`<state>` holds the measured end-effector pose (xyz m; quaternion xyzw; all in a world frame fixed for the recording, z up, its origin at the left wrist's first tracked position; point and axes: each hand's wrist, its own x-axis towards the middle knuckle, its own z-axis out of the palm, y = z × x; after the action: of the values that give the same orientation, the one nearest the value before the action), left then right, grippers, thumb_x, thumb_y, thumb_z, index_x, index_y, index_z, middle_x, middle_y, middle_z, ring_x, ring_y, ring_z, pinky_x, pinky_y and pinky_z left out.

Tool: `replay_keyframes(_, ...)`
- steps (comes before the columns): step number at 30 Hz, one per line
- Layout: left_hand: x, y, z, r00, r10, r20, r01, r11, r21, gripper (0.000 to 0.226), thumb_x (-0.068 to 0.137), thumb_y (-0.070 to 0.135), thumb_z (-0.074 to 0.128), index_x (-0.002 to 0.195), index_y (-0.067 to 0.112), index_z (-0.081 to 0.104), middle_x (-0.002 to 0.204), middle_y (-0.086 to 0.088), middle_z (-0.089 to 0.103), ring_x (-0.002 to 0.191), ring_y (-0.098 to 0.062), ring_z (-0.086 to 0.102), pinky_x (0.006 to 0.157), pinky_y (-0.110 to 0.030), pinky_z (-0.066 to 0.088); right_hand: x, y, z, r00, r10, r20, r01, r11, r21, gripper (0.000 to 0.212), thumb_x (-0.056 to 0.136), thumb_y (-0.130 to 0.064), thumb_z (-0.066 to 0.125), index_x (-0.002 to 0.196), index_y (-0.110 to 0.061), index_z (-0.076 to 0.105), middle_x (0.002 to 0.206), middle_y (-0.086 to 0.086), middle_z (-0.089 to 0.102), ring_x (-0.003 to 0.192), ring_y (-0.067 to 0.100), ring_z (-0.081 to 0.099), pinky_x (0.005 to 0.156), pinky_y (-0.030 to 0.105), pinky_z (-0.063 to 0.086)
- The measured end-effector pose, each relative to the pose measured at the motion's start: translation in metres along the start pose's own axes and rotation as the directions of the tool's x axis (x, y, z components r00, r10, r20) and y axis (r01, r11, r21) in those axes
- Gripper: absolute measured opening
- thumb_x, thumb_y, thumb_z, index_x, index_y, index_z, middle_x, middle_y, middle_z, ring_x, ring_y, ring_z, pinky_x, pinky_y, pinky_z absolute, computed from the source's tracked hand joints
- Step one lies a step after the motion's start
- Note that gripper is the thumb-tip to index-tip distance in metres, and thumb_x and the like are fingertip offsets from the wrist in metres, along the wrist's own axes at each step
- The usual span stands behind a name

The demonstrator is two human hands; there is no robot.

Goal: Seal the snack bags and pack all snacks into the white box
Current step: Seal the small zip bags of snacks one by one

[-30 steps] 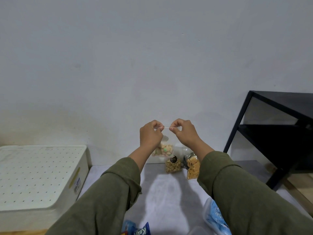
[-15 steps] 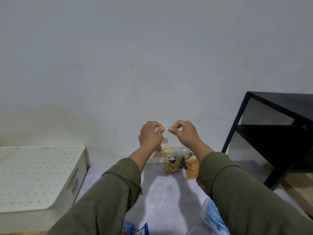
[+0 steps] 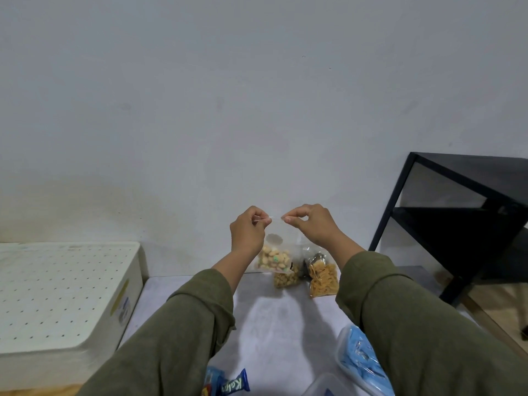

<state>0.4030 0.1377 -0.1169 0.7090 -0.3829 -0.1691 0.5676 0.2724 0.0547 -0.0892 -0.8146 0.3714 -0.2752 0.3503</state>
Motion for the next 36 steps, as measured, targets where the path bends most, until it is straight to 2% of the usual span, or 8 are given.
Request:
replay_keyframes(4,-0.003,-0.001,-0.001,1.000,0.021,0.015,-0.021,1.000,-0.007,0.003,0.088,0.015,0.063,0.085,0.015,0.062,0.084,0.006,0.063,0.082,-0.008,0.056,0.062,-0.004,0.038,0.000,-0.004,0.008,0.998,-0.059,0.010,0.060,0.983,-0.174,0.014,0.089,-0.021,0.062,0.095,-0.016,0.074,0.106,0.005,0.066,0.108,0.020,0.053,0.091,0.033,0.041)
replay_keyframes(7,-0.005,-0.003,-0.001,0.998,0.030,-0.054,-0.031,0.999,-0.011,0.017,0.086,0.025,0.067,0.099,0.017,0.061,0.104,0.000,0.058,0.093,-0.009,0.052,0.073,-0.015,0.035,-0.002,-0.008,0.014,0.993,-0.085,-0.078,0.067,0.977,-0.203,0.013,0.090,-0.020,0.061,0.090,-0.016,0.073,0.100,0.001,0.064,0.109,0.020,0.049,0.096,0.037,0.040)
replay_keyframes(10,-0.010,-0.002,-0.004,0.992,-0.096,-0.081,0.096,0.995,0.002,0.033,0.083,0.044,0.065,0.106,0.022,0.057,0.112,0.000,0.042,0.091,-0.010,0.047,0.079,-0.021,0.033,-0.005,-0.011,0.019,0.987,-0.088,-0.137,0.058,0.975,-0.215,0.013,0.091,-0.019,0.059,0.089,-0.015,0.071,0.098,-0.001,0.061,0.107,0.017,0.047,0.094,0.032,0.038)
replay_keyframes(13,-0.010,-0.005,-0.007,0.985,-0.173,-0.023,0.174,0.985,0.012,0.034,0.083,0.054,0.060,0.098,0.024,0.055,0.110,0.001,0.053,0.091,-0.014,0.053,0.076,-0.026,0.037,-0.008,-0.013,0.024,0.983,-0.099,-0.158,0.062,0.972,-0.225,0.013,0.090,-0.017,0.058,0.086,-0.013,0.070,0.099,0.001,0.062,0.101,0.015,0.047,0.087,0.026,0.035)
replay_keyframes(21,-0.005,-0.015,-0.014,0.930,-0.316,0.186,0.364,0.857,-0.366,0.022,0.083,0.020,0.070,0.101,0.010,0.062,0.081,-0.004,0.072,0.077,-0.011,0.072,0.083,-0.030,0.057,-0.023,-0.012,0.037,0.983,-0.032,-0.183,0.004,0.989,-0.148,0.009,0.086,-0.016,0.064,0.081,-0.011,0.069,0.097,0.003,0.064,0.097,0.015,0.051,0.083,0.022,0.033)
replay_keyframes(25,-0.006,-0.016,-0.018,0.926,-0.292,0.239,0.372,0.816,-0.443,0.024,0.080,0.005,0.071,0.102,0.008,0.062,0.087,-0.008,0.071,0.062,-0.003,0.069,0.064,-0.015,0.056,-0.031,-0.013,0.040,0.978,0.018,-0.209,-0.032,0.997,-0.065,0.011,0.083,-0.019,0.069,0.083,-0.008,0.073,0.094,0.004,0.068,0.091,0.015,0.059,0.082,0.025,0.043)
replay_keyframes(31,-0.008,-0.019,-0.020,0.936,-0.246,0.252,0.327,0.870,-0.368,0.020,0.077,0.012,0.073,0.093,0.019,0.063,0.084,-0.002,0.074,0.087,-0.015,0.071,0.084,-0.032,0.056,-0.037,-0.017,0.042,0.964,0.095,-0.249,-0.097,0.995,0.004,0.019,0.084,-0.025,0.067,0.084,-0.008,0.076,0.093,0.005,0.072,0.091,0.018,0.064,0.084,0.031,0.049)
replay_keyframes(36,-0.014,-0.024,-0.026,0.946,-0.195,0.258,0.278,0.897,-0.343,0.016,0.075,0.016,0.071,0.084,0.026,0.063,0.086,0.000,0.074,0.088,-0.016,0.069,0.091,-0.037,0.054,-0.042,-0.021,0.050,0.960,0.160,-0.232,-0.137,0.984,0.112,0.019,0.086,-0.022,0.064,0.085,-0.007,0.075,0.090,0.004,0.074,0.092,0.015,0.067,0.079,0.026,0.050)
